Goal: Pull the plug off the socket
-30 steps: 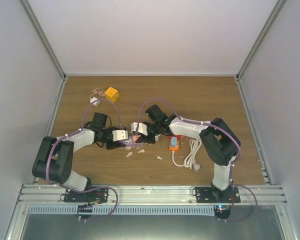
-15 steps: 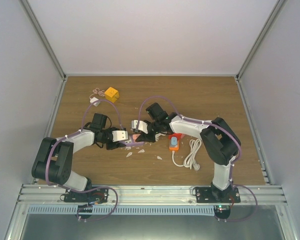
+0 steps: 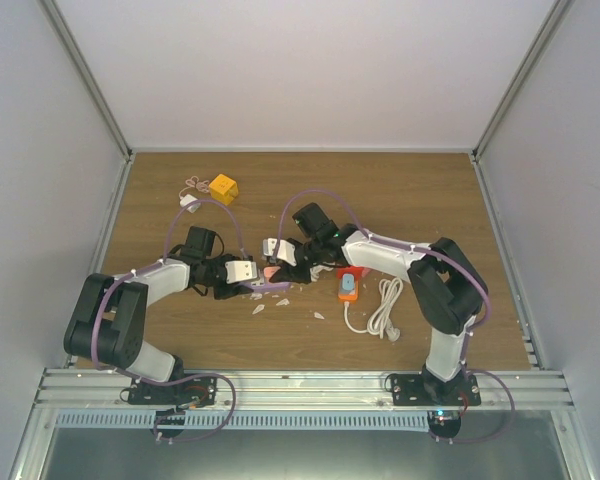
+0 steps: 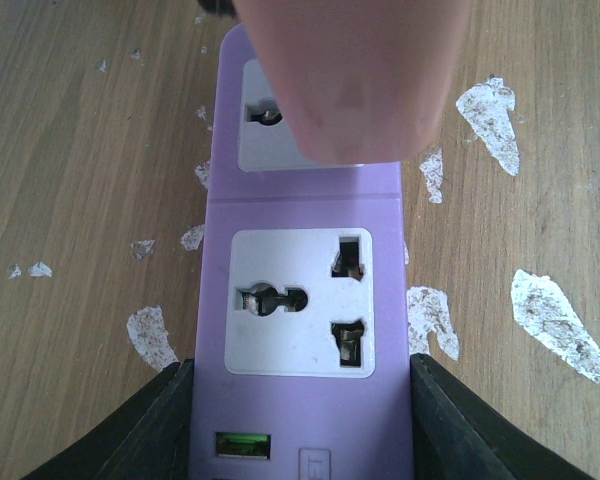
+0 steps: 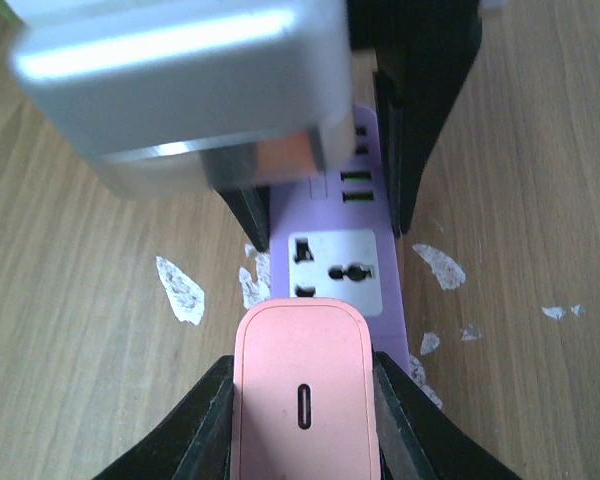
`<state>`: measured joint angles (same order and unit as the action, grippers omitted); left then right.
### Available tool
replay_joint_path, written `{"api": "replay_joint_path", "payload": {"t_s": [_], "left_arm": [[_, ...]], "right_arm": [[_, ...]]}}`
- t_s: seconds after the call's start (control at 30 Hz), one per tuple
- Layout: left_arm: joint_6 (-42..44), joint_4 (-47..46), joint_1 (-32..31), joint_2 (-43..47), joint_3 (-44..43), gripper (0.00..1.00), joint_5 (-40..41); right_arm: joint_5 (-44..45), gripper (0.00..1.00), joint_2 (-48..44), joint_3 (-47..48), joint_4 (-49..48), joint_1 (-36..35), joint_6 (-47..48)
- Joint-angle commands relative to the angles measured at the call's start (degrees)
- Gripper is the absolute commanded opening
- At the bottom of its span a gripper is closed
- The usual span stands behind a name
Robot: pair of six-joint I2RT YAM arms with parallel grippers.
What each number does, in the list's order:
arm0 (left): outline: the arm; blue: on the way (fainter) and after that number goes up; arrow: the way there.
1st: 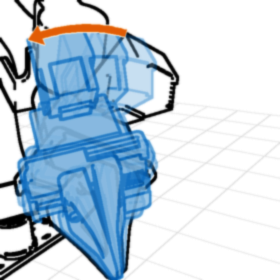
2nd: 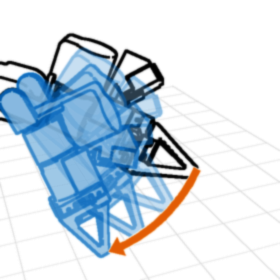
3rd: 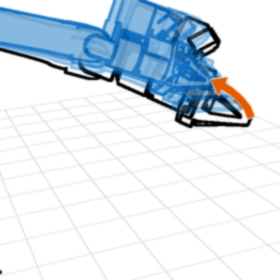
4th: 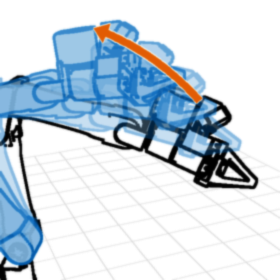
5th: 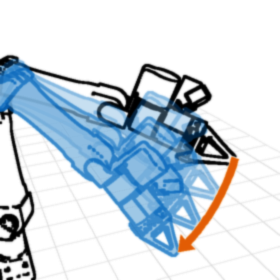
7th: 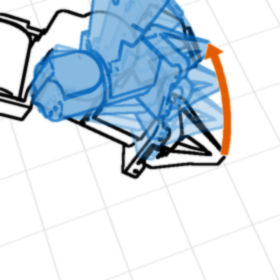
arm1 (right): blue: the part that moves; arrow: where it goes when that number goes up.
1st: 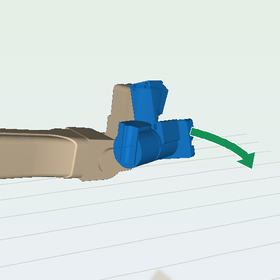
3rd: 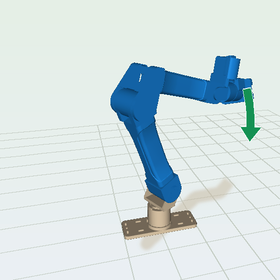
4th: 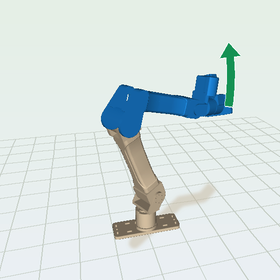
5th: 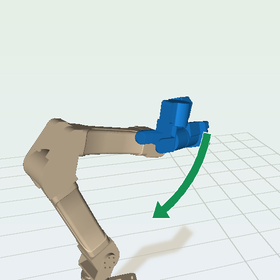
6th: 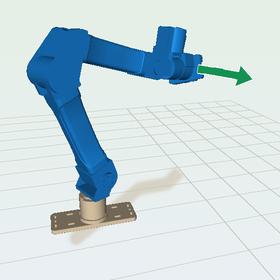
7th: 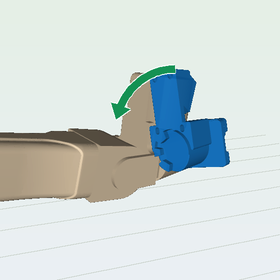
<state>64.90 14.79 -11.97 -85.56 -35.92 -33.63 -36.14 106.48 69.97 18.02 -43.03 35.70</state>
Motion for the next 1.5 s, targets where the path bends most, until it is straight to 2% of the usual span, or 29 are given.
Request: {"api": "replay_joint_path", "payload": {"t_s": [0.0,0.17,0.3,0.4,0.6,0.7,1.0,1.17,1.47], "left_arm": [[0.57,0.46,-1.12,-3.45,2.69,0.27,6.13],[0.50,0.35,-1.02,-3.48,2.67,0.28,6.21],[-0.61,1.04,-0.88,-3.34,1.69,0.36,5.40],[-1.68,3.08,-0.44,-2.64,-0.60,0.46,3.27],[-3.94,6.13,-0.09,0.44,-4.66,0.74,0.74],[-5.45,6.91,-0.07,2.46,-6.27,0.83,0.04],[-19.05,5.71,0.46,9.84,-14.77,0.92,0.51],[-27.93,1.76,0.39,13.83,-18.92,0.93,-0.06],[-33.14,-2.47,-1.44,15.67,-21.58,0.94,1.95]], "right_arm": [[-2.20,0.03,-2.27,-0.02,-0.29,0.49,-0.41],[-2.36,0.03,-3.06,0.12,-0.27,2.67,-1.09],[-3.65,0.03,-4.58,-0.01,-0.64,4.76,-2.40],[-4.95,0.03,-5.57,0.07,-1.22,6.25,-3.80],[-7.59,0.03,-7.67,-0.19,-3.41,9.66,-7.79],[-9.29,0.03,-8.84,-0.13,-4.66,11.58,-10.50],[-15.05,0.04,-10.94,3.39,-12.00,17.47,-24.80],[-16.50,0.07,-12.11,1.14,-21.75,17.82,-35.86],[-11.88,0.09,-11.71,-5.68,-43.12,17.67,-63.04]]}}
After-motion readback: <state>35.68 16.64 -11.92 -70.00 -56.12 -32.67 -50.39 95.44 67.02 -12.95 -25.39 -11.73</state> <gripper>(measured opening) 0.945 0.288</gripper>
